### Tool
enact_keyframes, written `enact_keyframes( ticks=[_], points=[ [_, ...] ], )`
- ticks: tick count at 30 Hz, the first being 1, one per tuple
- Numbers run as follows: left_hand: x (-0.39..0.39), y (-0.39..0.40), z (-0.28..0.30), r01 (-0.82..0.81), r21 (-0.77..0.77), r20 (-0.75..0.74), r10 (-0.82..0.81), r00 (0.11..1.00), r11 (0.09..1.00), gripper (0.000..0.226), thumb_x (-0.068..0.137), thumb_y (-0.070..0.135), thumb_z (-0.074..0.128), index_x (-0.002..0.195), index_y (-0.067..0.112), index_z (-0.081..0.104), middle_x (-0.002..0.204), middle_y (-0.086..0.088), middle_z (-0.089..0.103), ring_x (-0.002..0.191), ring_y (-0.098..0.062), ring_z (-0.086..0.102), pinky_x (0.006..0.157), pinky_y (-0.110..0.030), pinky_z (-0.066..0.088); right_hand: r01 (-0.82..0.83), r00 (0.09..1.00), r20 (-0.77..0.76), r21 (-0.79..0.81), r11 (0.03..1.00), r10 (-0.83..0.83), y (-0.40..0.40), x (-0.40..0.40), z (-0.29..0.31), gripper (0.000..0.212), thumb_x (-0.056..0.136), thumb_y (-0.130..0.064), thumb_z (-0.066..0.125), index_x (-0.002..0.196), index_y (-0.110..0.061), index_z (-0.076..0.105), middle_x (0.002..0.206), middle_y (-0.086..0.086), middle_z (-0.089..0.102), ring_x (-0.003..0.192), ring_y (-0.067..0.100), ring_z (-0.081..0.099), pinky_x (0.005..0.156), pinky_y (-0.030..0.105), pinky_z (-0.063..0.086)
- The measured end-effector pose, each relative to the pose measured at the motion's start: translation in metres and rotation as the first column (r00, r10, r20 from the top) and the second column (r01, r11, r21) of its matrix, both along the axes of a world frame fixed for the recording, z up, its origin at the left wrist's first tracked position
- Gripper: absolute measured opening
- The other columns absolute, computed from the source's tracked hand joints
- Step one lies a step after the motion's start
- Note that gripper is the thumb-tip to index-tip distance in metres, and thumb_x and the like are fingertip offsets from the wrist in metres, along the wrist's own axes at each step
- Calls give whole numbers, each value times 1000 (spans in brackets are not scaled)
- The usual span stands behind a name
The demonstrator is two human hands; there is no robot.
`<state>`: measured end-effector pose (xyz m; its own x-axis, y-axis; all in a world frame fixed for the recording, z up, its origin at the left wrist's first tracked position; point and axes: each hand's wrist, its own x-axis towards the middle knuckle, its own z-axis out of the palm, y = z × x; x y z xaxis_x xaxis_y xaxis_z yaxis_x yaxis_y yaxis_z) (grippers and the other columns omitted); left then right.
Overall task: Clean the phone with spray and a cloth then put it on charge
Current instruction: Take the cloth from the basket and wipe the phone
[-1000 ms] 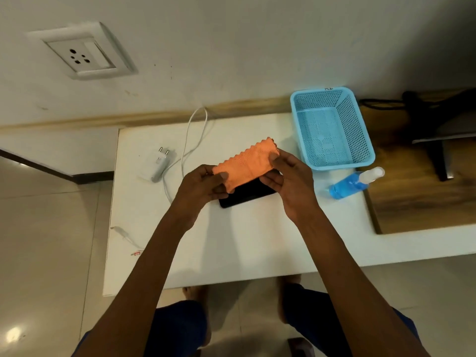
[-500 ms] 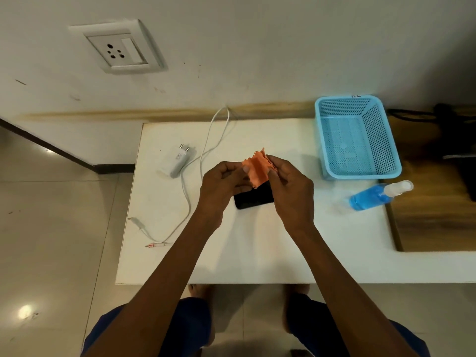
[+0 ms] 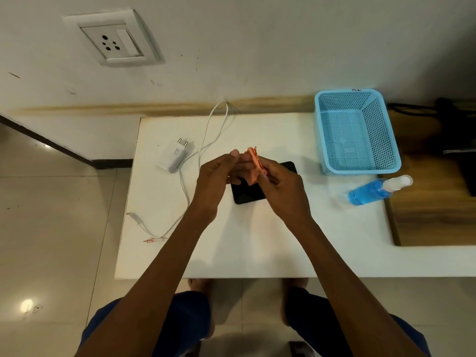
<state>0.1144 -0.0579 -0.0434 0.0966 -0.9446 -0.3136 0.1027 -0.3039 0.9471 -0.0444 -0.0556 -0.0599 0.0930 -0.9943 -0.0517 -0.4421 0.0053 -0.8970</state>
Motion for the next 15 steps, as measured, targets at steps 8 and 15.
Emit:
enact_keyframes(
  ticks=[8, 15],
  points=[
    [26, 6, -34, 311, 74, 820, -235, 522, 948, 59, 84, 52, 69, 136, 31, 52, 142, 7, 50, 132, -18, 44, 109, -28, 31, 169, 923, -311, -205, 964, -228, -11, -46, -9, 32, 98, -12, 58, 128, -20, 67, 121, 0, 72, 106, 21, 69, 93, 37, 55],
    [33, 18, -56, 455, 193, 921, -320, 221, 869, 100, 72, 69, 69, 152, 27, 27, 163, -5, 14, 150, -31, 7, 119, -45, 7, -139, 873, -483, -377, 916, -66, 15, -58, -28, 41, 85, 7, 68, 121, -13, 70, 113, 2, 74, 105, 6, 60, 95, 7, 37]
  ],
)
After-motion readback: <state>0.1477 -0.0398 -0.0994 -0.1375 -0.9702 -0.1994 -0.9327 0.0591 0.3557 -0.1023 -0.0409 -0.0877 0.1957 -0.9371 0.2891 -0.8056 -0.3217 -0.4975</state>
